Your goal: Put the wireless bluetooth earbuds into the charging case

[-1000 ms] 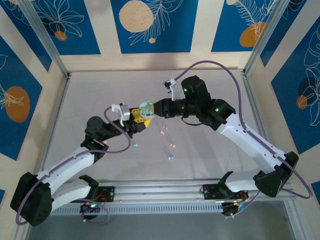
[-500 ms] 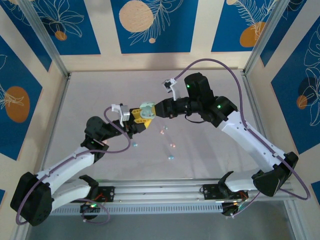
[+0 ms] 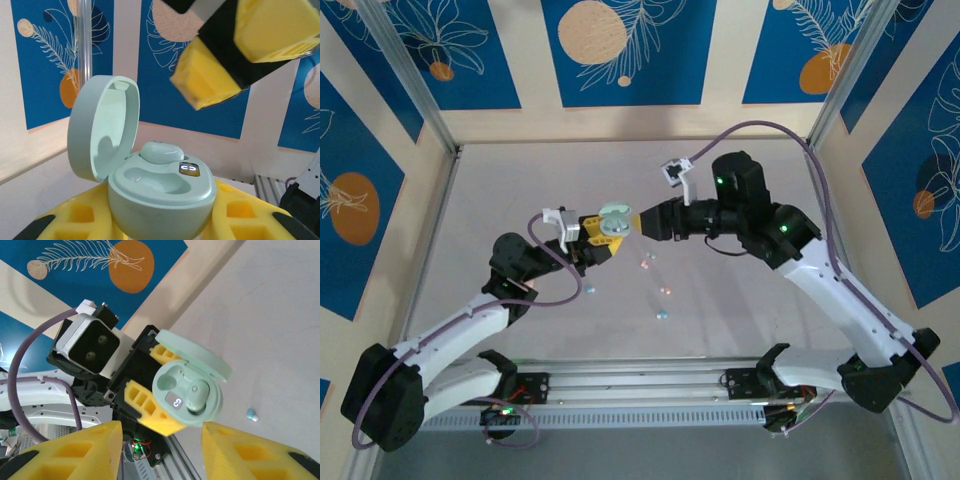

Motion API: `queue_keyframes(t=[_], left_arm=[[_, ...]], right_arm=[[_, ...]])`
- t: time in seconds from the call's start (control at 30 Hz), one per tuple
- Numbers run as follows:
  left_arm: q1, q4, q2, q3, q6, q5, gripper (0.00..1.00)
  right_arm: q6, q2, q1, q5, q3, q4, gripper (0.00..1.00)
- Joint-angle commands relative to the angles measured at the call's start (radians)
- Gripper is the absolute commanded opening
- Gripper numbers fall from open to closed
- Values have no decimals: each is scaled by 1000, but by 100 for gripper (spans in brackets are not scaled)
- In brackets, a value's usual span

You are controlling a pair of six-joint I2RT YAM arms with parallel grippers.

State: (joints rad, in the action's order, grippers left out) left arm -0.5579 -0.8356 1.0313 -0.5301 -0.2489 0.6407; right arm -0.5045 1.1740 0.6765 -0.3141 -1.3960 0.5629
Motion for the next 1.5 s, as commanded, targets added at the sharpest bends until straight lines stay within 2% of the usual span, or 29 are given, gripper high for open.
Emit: queue_keyframes(t=[0.0, 0.13, 0.2, 0.33, 0.53, 0.8, 1.0, 1.47], left_arm=[[-13, 15, -35, -6, 41, -45, 30], [-12, 31, -56, 7, 53, -76, 30], [-12, 38, -69, 10, 55, -83, 30], [-12, 61, -96, 15, 62, -92, 30], [-12, 81, -120, 19, 66, -98, 30], [-12, 110, -141, 15, 72, -96, 30], [-13, 138, -166, 21, 86, -102, 30], [-13, 141, -169, 22, 87, -91, 30]], right_arm=[[-1, -68, -42, 33, 77, -38, 46], [-43, -118, -124, 103, 181, -68, 42], [-92, -102, -198, 133, 227, -38, 40], [-124, 4, -308, 78, 277, 23, 36], [-40, 250, -283, 87, 243, 76, 36], [15, 616, -208, 134, 86, 127, 37], [32, 740, -181, 169, 9, 145, 40], [73, 872, -175, 179, -82, 184, 36]])
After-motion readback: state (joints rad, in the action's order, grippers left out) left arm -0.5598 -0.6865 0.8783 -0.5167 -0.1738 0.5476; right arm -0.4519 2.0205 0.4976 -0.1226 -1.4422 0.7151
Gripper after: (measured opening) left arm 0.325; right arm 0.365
